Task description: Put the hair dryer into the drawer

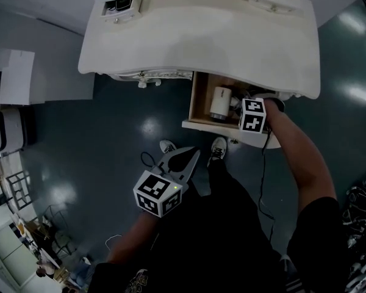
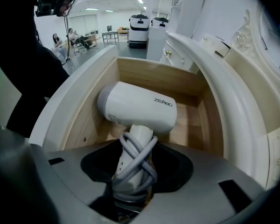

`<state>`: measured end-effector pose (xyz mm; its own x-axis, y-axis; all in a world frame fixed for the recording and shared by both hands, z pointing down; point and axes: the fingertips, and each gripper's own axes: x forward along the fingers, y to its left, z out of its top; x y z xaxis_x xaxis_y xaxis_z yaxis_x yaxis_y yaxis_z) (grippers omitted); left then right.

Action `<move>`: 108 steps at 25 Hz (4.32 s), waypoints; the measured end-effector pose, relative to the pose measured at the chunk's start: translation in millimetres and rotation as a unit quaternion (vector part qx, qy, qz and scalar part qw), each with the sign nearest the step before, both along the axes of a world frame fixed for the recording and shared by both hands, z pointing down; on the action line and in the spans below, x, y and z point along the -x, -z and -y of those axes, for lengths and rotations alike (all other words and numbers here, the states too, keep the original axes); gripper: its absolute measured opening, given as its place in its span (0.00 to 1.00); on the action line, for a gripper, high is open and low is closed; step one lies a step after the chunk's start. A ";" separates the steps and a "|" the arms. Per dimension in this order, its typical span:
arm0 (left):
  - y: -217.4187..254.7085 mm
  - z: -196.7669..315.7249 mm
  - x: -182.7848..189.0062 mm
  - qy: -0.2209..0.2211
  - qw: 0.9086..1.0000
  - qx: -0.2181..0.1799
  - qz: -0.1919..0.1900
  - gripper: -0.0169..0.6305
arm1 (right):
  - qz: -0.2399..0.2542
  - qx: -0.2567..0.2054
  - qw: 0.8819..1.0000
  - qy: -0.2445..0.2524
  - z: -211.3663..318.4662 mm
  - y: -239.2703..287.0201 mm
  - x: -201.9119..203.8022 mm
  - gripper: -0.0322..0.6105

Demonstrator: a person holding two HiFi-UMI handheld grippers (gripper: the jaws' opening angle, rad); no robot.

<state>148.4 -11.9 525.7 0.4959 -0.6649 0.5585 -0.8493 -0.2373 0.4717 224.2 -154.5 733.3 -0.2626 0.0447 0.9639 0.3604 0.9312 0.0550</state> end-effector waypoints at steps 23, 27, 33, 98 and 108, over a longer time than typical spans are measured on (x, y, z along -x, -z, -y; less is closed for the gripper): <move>-7.0 -25.4 9.5 0.043 0.999 0.020 0.012 0.03 | 0.018 0.001 1.000 0.008 -1.5 -20.0 30.5 0.37; -6.0 -24.1 10.4 0.033 0.999 0.019 0.010 0.03 | 0.017 -0.001 1.000 0.007 -1.6 -20.5 31.1 0.37; -3.9 -25.2 14.8 0.016 1.000 0.014 0.007 0.03 | 0.016 -0.029 0.999 0.002 -0.5 -22.2 30.3 0.41; 108.5 -213.2 143.5 -0.157 0.975 -0.140 -0.071 0.03 | 0.465 0.114 0.675 -0.562 -346.5 318.3 165.8 0.10; 106.7 -212.4 141.0 -0.161 0.974 -0.141 -0.071 0.03 | 0.462 0.110 0.682 -0.556 -348.4 316.9 168.2 0.10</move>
